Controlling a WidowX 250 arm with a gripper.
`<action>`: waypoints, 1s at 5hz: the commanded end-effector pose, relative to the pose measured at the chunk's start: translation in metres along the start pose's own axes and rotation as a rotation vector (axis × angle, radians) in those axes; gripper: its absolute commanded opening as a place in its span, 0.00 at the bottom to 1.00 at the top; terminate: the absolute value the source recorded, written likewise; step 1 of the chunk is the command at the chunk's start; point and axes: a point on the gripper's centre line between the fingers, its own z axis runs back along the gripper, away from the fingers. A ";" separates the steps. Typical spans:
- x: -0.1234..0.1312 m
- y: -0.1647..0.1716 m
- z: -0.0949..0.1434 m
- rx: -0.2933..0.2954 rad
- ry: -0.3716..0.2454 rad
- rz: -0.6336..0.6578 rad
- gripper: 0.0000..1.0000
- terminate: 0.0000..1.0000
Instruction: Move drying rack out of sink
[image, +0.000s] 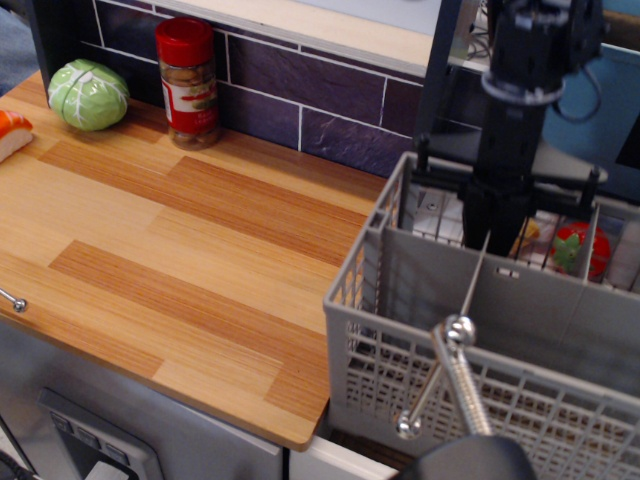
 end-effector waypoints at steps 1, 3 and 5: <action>0.010 0.019 0.062 -0.025 -0.087 -0.014 0.00 0.00; 0.013 0.034 0.091 -0.048 -0.090 0.000 0.00 0.00; 0.008 0.082 0.041 0.092 -0.129 0.030 0.00 0.00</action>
